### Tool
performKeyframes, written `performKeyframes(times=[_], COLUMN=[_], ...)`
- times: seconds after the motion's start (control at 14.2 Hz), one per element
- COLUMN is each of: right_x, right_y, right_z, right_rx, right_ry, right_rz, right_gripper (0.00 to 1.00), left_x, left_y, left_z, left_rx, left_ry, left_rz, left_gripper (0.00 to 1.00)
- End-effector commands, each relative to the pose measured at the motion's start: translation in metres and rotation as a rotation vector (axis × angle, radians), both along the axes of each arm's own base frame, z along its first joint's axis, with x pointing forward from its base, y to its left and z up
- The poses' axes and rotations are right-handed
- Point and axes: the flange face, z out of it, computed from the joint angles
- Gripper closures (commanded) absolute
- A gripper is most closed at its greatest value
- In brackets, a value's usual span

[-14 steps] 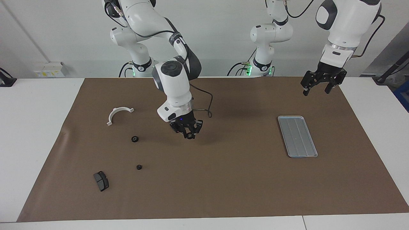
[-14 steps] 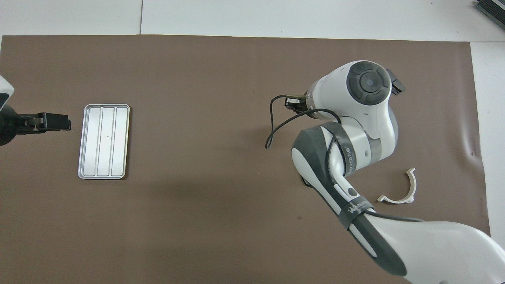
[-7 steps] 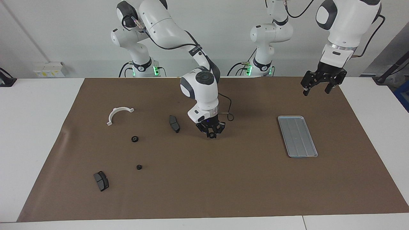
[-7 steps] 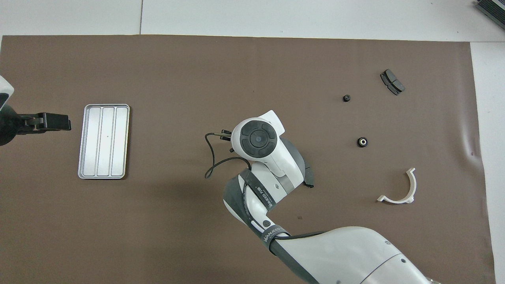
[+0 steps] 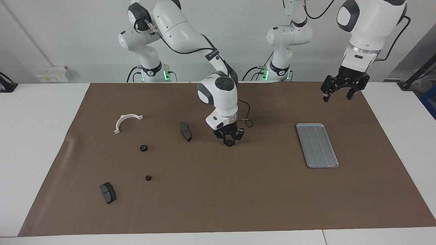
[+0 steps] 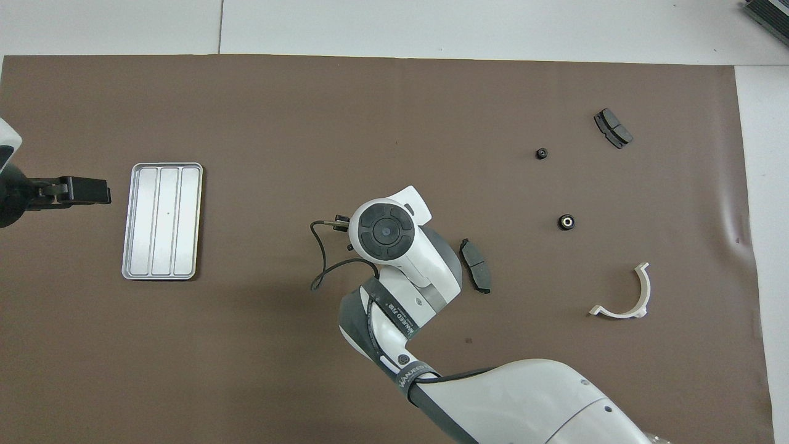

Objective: Pick bearing gear from pile to tray
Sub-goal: 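Carry the bearing with the right gripper to the table center and release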

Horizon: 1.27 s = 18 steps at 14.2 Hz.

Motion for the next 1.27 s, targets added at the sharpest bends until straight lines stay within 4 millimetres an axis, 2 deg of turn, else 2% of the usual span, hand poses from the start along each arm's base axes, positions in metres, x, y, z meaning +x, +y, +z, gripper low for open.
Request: performKeyframes(times=[0.0,0.14,0.28,0.35,0.42,0.63,0.78,0.85,0.99,1.2], right_x=[-0.002,0.008,0.031,0.034,0.039,0.058,0.068,0.064,0.055,0.028], right_y=[-0.007,-0.03,-0.085,-0.106,-0.129,-0.223,-0.288,-0.32,-0.365,-0.392], right_z=[0.005,0.039,0.077,0.09,0.101,0.123,0.113,0.104,0.078,0.044], right_rx=[-0.051,-0.061,-0.082,-0.102,-0.121,-0.185,-0.205,-0.194,-0.164,-0.125], right_ry=[-0.003,-0.014,-0.012,0.0,0.012,0.09,0.146,0.159,0.114,0.078], right_rz=[-0.016,-0.048,-0.081,-0.049,-0.021,0.113,0.248,0.308,0.439,0.521], right_gripper=[0.0,0.0,0.0,0.0,0.0,0.0,0.0,0.0,0.0,0.0], left_x=[-0.005,-0.006,-0.006,-0.006,-0.006,-0.006,-0.011,-0.013,-0.014,-0.013], left_y=[0.002,0.002,0.002,0.002,0.002,0.0,-0.005,-0.003,-0.004,-0.006], left_z=[0.003,0.003,0.003,0.003,0.004,0.004,0.003,0.003,0.003,0.003], left_rx=[-0.012,-0.012,-0.012,-0.012,-0.012,-0.012,-0.011,-0.01,-0.012,-0.017], left_ry=[-0.003,0.003,0.003,0.003,0.001,0.0,0.024,0.041,0.043,0.037], left_rz=[0.002,0.002,0.002,0.002,0.002,-0.003,-0.007,-0.006,0.012,0.041], left_gripper=[0.0,0.0,0.0,0.0,0.0,0.0,0.0,0.0,0.0,0.0])
